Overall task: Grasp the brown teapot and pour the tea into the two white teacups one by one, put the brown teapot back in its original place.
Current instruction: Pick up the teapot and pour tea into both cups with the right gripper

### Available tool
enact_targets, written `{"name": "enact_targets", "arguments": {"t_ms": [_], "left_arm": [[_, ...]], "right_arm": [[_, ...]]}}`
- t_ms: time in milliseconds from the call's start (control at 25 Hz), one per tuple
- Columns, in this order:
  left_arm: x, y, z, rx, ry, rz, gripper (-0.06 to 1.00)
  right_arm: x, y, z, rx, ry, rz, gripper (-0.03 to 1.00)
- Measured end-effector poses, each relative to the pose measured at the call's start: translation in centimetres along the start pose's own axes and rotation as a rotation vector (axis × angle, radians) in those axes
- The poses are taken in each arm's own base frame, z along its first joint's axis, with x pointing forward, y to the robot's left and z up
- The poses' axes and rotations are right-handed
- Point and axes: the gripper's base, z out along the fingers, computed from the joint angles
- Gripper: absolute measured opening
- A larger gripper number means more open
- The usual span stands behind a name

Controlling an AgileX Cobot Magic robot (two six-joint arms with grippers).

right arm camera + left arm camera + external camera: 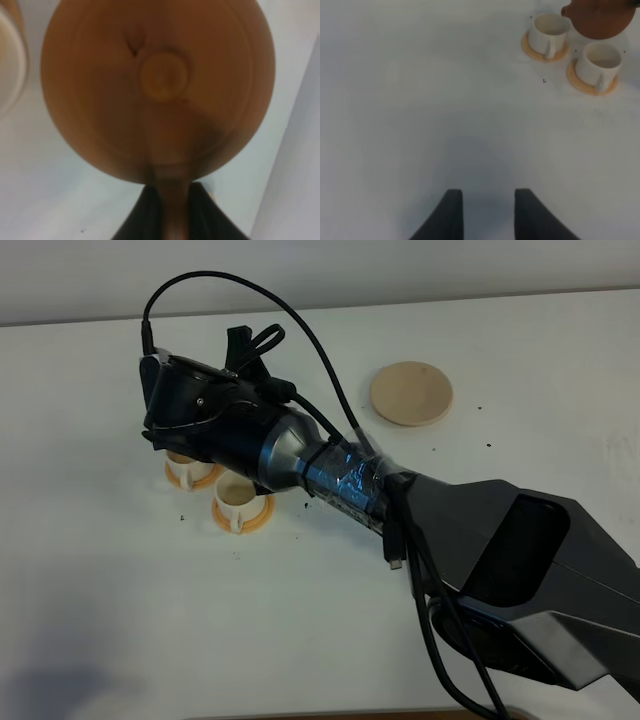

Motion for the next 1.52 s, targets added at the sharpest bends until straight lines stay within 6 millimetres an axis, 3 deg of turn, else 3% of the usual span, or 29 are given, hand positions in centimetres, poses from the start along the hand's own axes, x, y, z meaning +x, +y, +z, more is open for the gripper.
{"name": "enact_targets", "arguments": {"t_ms": [520, 840, 1520], "left_arm": [[0.0, 0.0, 0.0, 0.0, 0.0, 0.0, 0.29], [0.0, 0.0, 0.0, 0.0, 0.0, 0.0, 0.29], [0.0, 0.0, 0.0, 0.0, 0.0, 0.0, 0.29]], "right_arm": [[-0.4, -0.1, -0.7, 0.074, 0.028, -0.046, 0.13], [-1.4, 1.4, 0.1, 0.084, 0.048, -0.106, 0.13], [-1.6, 0.9, -0.6, 0.195, 0.095, -0.174, 0.13]]}}
